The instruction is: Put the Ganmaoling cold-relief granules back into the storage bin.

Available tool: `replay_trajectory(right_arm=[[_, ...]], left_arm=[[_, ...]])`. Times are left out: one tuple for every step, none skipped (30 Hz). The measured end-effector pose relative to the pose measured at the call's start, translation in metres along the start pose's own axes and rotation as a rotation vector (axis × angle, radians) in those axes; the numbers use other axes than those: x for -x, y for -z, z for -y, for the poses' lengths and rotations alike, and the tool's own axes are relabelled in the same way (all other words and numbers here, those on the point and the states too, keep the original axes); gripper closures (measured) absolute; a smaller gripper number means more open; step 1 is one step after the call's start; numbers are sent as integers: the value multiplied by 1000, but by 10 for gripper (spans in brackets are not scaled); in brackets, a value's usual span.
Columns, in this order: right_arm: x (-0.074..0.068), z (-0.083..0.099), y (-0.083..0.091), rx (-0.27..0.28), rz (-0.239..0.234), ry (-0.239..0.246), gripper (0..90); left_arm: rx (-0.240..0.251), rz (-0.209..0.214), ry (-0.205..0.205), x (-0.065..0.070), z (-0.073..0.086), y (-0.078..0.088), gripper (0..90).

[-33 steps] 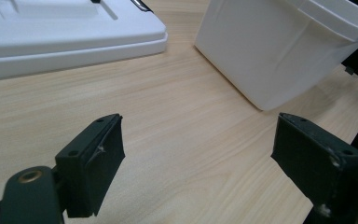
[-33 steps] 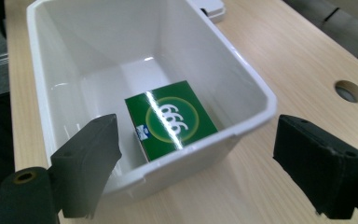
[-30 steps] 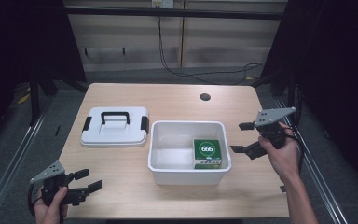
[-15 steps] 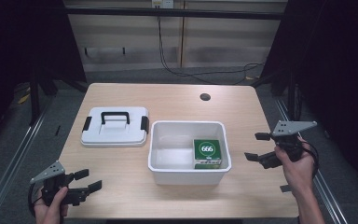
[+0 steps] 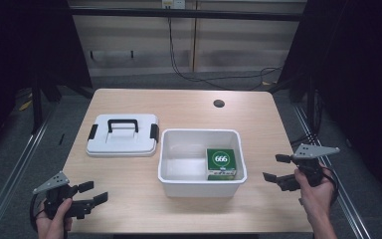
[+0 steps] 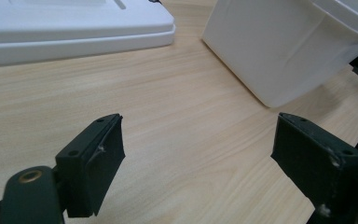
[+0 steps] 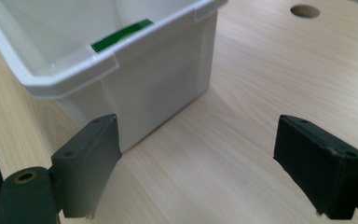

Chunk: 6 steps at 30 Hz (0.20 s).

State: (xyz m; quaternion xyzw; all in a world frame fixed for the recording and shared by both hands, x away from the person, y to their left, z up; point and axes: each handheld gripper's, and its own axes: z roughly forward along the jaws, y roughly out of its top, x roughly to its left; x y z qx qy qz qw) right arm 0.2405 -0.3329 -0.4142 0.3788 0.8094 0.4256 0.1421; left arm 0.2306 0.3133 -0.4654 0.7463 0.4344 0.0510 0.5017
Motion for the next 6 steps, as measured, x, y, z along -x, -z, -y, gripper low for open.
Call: replay_trajectory(right_arm=[[1, 2, 0, -2, 5, 0, 139], [1, 5, -1, 4, 16, -8, 138], [2, 8, -2, 2, 23, -14, 138], [3, 10, -3, -3, 22, -16, 138], [5, 14, -4, -16, 21, -22, 137], [6, 18, -5, -18, 34, -25, 135]], left_arm=[[-1, 3, -4, 1, 0, 0, 164], [-2, 6, -2, 1, 0, 0, 164], [-5, 9, -4, 1, 0, 0, 164], [0, 8, -3, 1, 0, 0, 164], [1, 9, -5, 1, 0, 0, 164], [2, 9, -5, 1, 0, 0, 164]])
